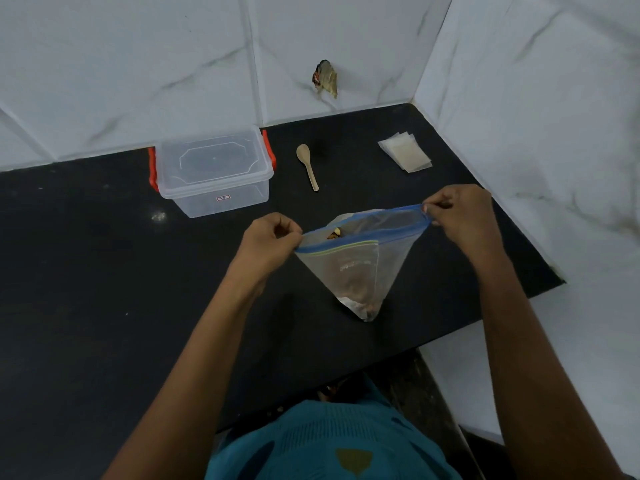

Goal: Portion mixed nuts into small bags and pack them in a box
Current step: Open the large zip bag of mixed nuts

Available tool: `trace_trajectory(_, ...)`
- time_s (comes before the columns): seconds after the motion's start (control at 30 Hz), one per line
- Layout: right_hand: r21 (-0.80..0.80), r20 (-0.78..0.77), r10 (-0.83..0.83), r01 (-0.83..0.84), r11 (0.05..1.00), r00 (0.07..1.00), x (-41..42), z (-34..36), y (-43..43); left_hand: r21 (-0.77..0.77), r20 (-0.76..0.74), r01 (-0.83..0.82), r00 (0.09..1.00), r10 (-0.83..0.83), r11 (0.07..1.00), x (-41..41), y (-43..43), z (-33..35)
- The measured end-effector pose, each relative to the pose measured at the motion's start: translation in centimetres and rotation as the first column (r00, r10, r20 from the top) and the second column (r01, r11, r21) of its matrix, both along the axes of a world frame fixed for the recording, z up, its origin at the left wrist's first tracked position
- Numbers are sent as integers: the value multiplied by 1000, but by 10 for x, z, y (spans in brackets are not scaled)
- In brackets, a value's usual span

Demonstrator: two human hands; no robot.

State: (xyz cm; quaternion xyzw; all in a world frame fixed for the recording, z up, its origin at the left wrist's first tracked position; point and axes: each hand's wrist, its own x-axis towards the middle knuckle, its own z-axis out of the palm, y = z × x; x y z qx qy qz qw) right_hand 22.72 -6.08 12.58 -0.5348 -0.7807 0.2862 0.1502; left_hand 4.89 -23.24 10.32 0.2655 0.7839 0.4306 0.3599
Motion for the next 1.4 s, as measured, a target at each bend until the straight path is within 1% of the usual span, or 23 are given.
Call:
trace_trajectory(0.07,-45,-46,-17,15,999,999,-2,2,-3,-7,6,40,999,-39,999,-1,2,2)
trace_trajectory(0.13,-130,-101,-26,13,991,995,-3,7,-9,-22,-38,109,993,-110,994,1,6,6)
trace_trajectory(0.2,-235,-177,-26,-17,972,984,-4,10,-19,-68,-162,197,965,-206,978,3,15,11)
trace_trajectory(0.27,-278,-228,-40,-26,960,973,-7,12,-31,-118,-298,252,914,-276,960,5,27,16)
trace_trajectory(0.3,-260,-220,-48,-11,965,974,-8,11,-38,-118,-341,258,896,-283,959,6,34,18)
trace_trajectory(0.37,-207,-164,-57,22,978,985,-11,9,-51,-72,-403,229,883,-239,971,9,48,19)
trace_trajectory(0.43,-179,-73,-39,25,983,997,-11,5,-66,-20,-472,187,864,-174,982,9,61,18)
trace_trajectory(0.53,-161,79,16,-3,987,997,-5,-1,-83,-23,-543,186,823,-169,982,5,74,15)
trace_trajectory(0.6,-184,146,52,-24,983,988,-1,-2,-90,-13,-561,183,813,-159,983,2,77,14)
trace_trajectory(0.7,-311,223,116,-42,949,968,1,1,-95,25,-571,155,813,-113,988,-3,77,12)
trace_trajectory(0.77,-404,200,126,-36,914,972,2,3,-93,31,-576,138,812,-95,990,-5,75,12)
trace_trajectory(0.83,-427,145,83,-13,904,986,5,6,-86,33,-572,134,815,-91,990,-6,71,13)
trace_trajectory(0.9,-349,124,11,33,936,992,10,9,-76,39,-561,138,822,-92,990,-7,65,16)
trace_trajectory(0.97,-245,147,-23,59,968,989,14,14,-65,55,-558,137,826,-84,989,-7,58,21)
trace_trajectory(1.07,-144,166,-14,38,989,986,16,20,-48,42,-534,136,841,-93,990,-4,47,30)
trace_trajectory(1.17,-66,106,-22,29,997,994,12,23,-34,5,-511,142,851,-119,990,1,36,34)
trace_trajectory(1.27,-48,60,-42,45,998,997,3,20,-26,-5,-507,128,855,-112,992,8,26,29)
trace_trajectory(1.4,-107,0,-53,53,993,999,-8,9,-28,-65,-461,103,879,-121,993,16,17,15)
